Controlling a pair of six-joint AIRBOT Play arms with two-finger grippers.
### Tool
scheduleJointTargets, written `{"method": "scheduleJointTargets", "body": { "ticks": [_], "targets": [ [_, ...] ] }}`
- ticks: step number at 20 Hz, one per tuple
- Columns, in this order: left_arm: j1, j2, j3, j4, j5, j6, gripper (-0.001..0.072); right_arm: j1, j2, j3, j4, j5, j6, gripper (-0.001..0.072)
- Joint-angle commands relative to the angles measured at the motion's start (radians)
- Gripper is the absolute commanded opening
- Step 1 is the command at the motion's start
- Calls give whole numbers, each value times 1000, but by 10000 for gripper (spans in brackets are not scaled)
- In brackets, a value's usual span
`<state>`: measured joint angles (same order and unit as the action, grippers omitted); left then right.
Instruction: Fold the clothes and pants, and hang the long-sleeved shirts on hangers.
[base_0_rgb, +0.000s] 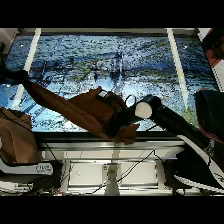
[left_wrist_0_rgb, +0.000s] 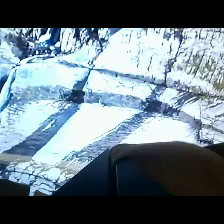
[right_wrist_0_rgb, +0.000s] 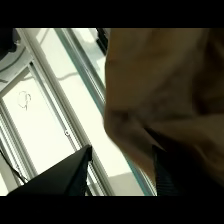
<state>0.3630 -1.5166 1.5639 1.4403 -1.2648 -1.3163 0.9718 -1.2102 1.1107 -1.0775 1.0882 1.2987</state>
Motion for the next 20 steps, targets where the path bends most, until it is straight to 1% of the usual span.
{"method": "scheduleJointTargets", "body": {
  "ticks": [1, 4, 6, 7, 9, 11, 12, 13, 15, 17, 18, 20],
  "targets": [
    [-3, -27, -2, 33, -46, -16, 15, 34, 0, -22, -32, -105, 11, 444],
    [-3, -28, -2, 33, -46, -16, 15, -55, 1, -22, -122, -115, 41, 444],
    [-3, -28, -2, 33, -45, -16, 15, -167, 1, -22, -217, -143, 113, 443],
    [-3, -28, -2, 33, -45, -16, 15, -236, 0, -22, -239, -170, 151, 443],
    [-3, -29, -2, 33, -45, -16, 15, -402, -11, -22, -230, -240, 209, 443],
    [-4, -29, -2, 33, -45, -16, 15, -561, -49, -22, -177, -251, 218, 442],
    [-4, -29, -2, 33, -45, -16, 15, -634, -80, -22, -121, -233, 197, 442],
    [-4, -29, -2, 33, -45, -16, 15, -695, -113, -22, -36, -204, 144, 442],
    [-4, -29, -2, 33, -45, -16, 15, -791, -192, -22, 208, -114, -15, 442],
    [-4, -29, -2, 32, -45, -16, 15, -831, -270, -22, 399, -28, -154, 442],
    [-4, -29, -2, 32, -45, -16, 15, -835, -312, -22, 464, 7, -198, 444],
    [-4, -29, -2, 32, -45, -16, 15, -820, -383, -20, 504, 19, -232, 444]
  ]
}}
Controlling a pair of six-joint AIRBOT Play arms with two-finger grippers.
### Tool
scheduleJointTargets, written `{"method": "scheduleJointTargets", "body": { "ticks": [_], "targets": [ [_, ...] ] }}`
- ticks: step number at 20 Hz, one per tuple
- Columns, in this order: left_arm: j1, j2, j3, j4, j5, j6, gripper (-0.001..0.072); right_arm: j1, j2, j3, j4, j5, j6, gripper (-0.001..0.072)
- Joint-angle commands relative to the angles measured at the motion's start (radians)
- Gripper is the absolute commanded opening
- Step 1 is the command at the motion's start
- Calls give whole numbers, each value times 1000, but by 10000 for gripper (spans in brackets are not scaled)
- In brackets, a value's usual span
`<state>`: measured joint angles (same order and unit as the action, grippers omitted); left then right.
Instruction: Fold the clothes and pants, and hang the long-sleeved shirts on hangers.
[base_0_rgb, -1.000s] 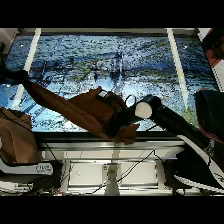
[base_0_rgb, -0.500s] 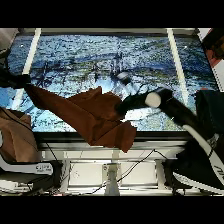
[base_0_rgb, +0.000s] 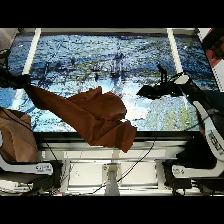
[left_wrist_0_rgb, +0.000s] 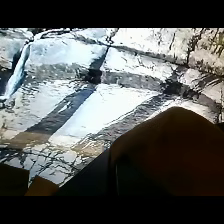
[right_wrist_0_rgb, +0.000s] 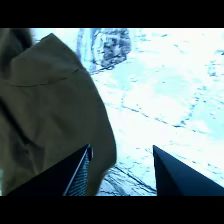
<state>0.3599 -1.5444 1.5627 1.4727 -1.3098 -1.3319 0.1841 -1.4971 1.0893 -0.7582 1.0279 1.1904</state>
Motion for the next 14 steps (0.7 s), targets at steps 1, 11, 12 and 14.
{"method": "scheduleJointTargets", "body": {
  "ticks": [1, 11, 12, 14],
  "targets": [
    [-1, -1, 0, 0, 2, 0, 15, -20, -131, 12, 180, 81, -134, 445],
    [-1, -15, 0, 0, 8, 0, 15, 77, -410, 366, 32, 154, 26, 445],
    [-1, -18, 0, 0, 9, 0, 15, 79, -422, 378, 28, 187, 26, 445],
    [-1, -23, 0, 0, 14, 0, 15, 93, -427, 377, -5, 222, 26, 445]
  ]
}}
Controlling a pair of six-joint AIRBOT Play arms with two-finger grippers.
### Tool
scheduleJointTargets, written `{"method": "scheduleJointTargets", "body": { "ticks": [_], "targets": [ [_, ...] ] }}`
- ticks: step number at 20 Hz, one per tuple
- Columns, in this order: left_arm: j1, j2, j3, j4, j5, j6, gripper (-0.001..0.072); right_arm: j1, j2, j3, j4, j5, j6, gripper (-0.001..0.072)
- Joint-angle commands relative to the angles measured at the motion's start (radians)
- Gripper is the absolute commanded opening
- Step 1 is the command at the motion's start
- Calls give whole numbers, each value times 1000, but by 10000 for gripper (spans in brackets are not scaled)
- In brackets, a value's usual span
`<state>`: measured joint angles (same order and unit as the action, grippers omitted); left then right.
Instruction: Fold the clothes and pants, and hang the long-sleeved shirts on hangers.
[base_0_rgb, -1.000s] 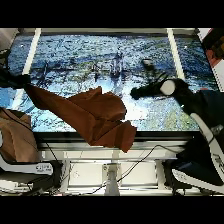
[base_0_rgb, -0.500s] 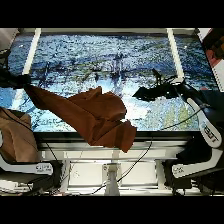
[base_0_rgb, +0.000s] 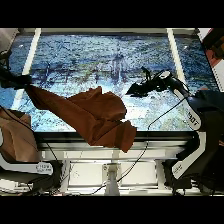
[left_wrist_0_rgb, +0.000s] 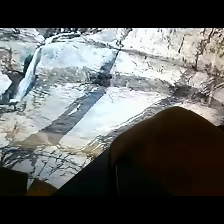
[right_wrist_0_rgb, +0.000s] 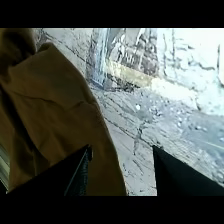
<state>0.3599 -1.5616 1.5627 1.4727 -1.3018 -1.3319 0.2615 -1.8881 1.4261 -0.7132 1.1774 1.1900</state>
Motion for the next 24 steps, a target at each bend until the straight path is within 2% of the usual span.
{"method": "scheduleJointTargets", "body": {
  "ticks": [1, 6, 8, 11, 14, 15, 19, 22, 24],
  "targets": [
    [-1, -10, 0, 0, 6, 0, 15, 26, -36, 40, -76, 84, 26, 445],
    [-2, -17, 0, -19, 6, 0, 15, 92, -37, 40, -207, 46, 26, 445],
    [-2, -16, -1, -18, 6, 0, 15, 92, -50, 40, -269, 29, 85, 444],
    [-2, -16, -1, -18, 7, 1, 15, 79, -84, 40, -200, 80, 96, 445],
    [-2, -17, 0, -18, 7, 4, 15, 95, -86, 41, -101, 114, -1, 458],
    [-2, -17, 0, -18, 7, 4, 15, 102, -86, 41, -87, 112, -7, 481],
    [-2, -17, -1, -18, 7, 4, 15, 108, -86, 41, -93, 109, -22, 480],
    [-3, -17, -1, -18, 6, 4, 15, 112, -86, 41, -97, 103, -27, 424],
    [-5, -17, -1, -19, 6, 4, 15, 121, -83, 41, -111, 96, -33, 415]
  ]
}}
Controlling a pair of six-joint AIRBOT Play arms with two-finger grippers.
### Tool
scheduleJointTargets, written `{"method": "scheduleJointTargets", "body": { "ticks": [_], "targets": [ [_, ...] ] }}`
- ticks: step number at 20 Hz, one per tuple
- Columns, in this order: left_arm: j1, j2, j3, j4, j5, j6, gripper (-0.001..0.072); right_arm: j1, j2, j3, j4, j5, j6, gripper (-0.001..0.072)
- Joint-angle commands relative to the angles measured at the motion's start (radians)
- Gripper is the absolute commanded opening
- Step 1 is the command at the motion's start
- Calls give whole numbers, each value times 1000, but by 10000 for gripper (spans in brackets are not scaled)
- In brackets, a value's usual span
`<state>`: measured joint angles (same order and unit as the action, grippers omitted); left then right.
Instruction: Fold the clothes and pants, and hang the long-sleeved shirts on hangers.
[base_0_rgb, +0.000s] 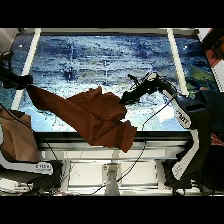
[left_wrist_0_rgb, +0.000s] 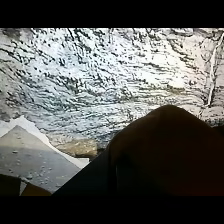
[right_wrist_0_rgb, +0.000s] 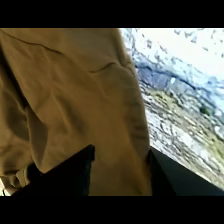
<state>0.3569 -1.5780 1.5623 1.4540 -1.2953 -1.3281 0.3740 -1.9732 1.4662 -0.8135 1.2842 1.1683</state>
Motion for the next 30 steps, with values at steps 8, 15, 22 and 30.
{"method": "scheduleJointTargets", "body": {
  "ticks": [8, 15, 22, 30],
  "targets": [
    [-14, 0, 0, -53, 5, 0, 15, 28, 4, 227, -69, 32, -11, 19],
    [-20, 30, 2, -147, 88, 1, 15, -42, 57, 621, -130, 26, 19, 19],
    [-18, 157, 2, -164, 227, 13, 15, -150, 232, 615, -160, -168, 28, 19],
    [-19, 348, 2, -165, 453, 11, 15, -163, 373, 615, -164, -207, 17, 19]
  ]
}}
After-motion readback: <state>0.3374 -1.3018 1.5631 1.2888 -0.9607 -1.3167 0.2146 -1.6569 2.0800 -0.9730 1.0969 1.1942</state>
